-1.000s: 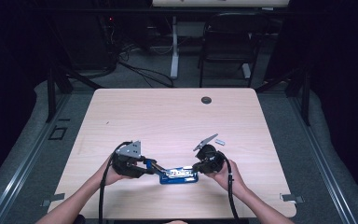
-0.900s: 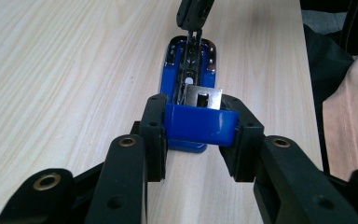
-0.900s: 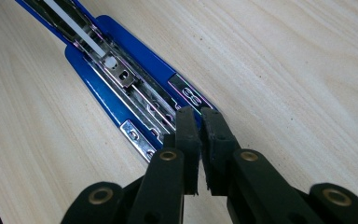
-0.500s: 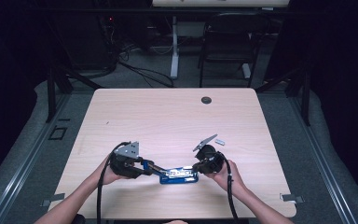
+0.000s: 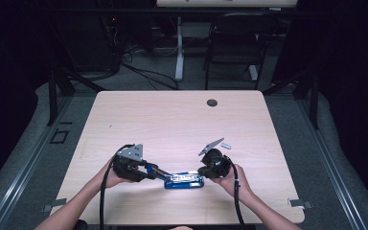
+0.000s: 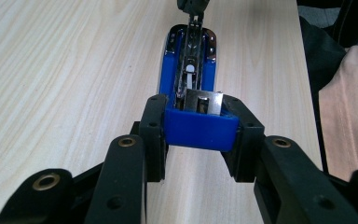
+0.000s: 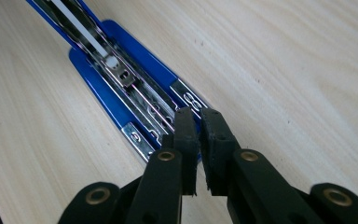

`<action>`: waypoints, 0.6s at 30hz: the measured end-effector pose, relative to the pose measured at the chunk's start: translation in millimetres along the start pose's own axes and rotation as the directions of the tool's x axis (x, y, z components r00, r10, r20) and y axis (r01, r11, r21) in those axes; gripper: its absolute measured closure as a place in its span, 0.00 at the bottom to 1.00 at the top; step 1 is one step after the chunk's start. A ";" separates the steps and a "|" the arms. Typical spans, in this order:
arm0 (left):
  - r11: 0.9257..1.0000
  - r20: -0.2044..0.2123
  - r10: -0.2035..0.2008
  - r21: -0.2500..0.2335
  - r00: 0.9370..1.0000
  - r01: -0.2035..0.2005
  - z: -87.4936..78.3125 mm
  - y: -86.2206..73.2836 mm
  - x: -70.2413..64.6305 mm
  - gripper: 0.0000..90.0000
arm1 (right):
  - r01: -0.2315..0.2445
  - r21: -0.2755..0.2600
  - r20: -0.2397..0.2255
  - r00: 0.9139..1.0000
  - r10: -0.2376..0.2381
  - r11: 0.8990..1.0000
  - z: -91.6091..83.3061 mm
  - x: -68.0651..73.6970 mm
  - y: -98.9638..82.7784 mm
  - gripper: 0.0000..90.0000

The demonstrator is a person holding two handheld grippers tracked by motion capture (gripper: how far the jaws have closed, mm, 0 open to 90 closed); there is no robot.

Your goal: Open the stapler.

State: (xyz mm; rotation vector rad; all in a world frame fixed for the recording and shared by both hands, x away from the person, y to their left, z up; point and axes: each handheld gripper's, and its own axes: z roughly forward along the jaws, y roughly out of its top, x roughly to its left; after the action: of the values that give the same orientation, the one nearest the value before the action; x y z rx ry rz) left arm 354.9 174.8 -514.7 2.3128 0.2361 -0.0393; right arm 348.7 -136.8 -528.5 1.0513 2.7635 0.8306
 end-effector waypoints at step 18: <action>1.000 -0.003 0.004 0.005 1.000 -0.004 0.5 1.7 -1.2 0.72 | 0.098 -0.057 -0.079 0.992 -0.102 0.994 12.0 30.8 27.6 1.00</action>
State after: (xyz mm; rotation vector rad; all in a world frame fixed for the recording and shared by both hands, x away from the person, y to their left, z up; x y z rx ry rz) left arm 354.1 173.1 -513.7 2.3179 0.2337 -0.0345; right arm 344.6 -94.6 -520.8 0.8817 2.8167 0.9473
